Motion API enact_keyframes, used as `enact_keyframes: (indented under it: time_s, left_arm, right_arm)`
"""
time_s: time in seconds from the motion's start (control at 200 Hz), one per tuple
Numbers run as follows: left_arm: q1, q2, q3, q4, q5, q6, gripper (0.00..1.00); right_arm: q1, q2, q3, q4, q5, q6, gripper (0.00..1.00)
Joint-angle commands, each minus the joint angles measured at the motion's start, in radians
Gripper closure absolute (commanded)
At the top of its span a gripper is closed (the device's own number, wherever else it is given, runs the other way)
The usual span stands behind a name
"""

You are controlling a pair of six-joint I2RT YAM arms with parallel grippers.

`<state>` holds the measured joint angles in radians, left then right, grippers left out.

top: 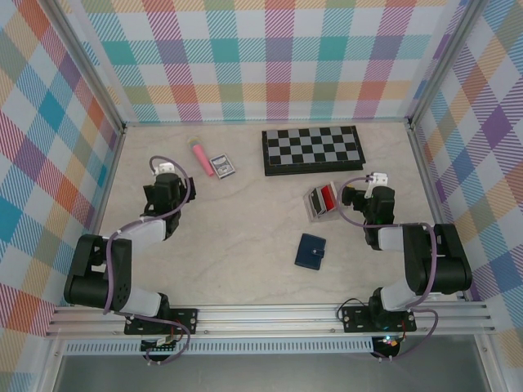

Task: Put the credit cards into the card holder
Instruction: Reset both arms

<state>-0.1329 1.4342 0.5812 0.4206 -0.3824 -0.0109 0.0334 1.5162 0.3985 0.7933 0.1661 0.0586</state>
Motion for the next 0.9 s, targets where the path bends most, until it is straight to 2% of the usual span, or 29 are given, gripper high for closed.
enact_keyframes:
  time_s: [0.0,0.075,0.12,0.18,0.22,0.255,0.305,0.34,0.38,0.415,0.9]
  left_arm:
    - [0.016,0.012,-0.079,0.143,0.063,0.015,0.00]
    - [0.025,0.062,-0.074,0.186,0.164,0.036,0.02]
    - [0.024,0.114,-0.099,0.288,0.196,0.054,0.03]
    - [0.036,0.090,-0.124,0.277,0.227,0.045,0.02]
    - [0.036,0.118,-0.173,0.381,0.241,0.054,0.01]
    - [0.036,0.152,-0.203,0.512,0.209,0.046,0.01]
    - [0.044,0.118,-0.177,0.394,0.210,0.026,0.00]
    - [0.047,0.142,-0.173,0.431,0.200,0.025,0.00]
    - [0.048,0.127,-0.165,0.383,0.205,0.021,0.00]
    - [0.049,0.136,-0.172,0.419,0.199,0.023,0.00]
    - [0.047,0.129,-0.172,0.406,0.202,0.023,0.00]
  right_arm:
    - [0.000,0.007,-0.006,0.047,-0.016,-0.012,0.00]
    - [0.000,0.007,-0.006,0.047,-0.016,-0.012,0.00]
    - [0.000,0.007,-0.005,0.046,-0.016,-0.012,0.00]
    - [0.000,0.007,-0.004,0.045,-0.017,-0.011,0.00]
    - [0.000,0.007,-0.004,0.045,-0.017,-0.011,0.00]
    - [0.000,0.007,-0.004,0.044,-0.017,-0.013,0.00]
    - [0.000,0.007,-0.003,0.042,-0.020,-0.015,0.00]
    - [0.000,0.007,-0.003,0.041,-0.020,-0.014,0.00]
    - [0.000,0.006,-0.002,0.040,-0.022,-0.015,0.00]
    - [0.000,0.007,-0.001,0.040,-0.023,-0.016,0.00]
    - [0.000,0.007,0.002,0.034,-0.027,-0.016,0.00]
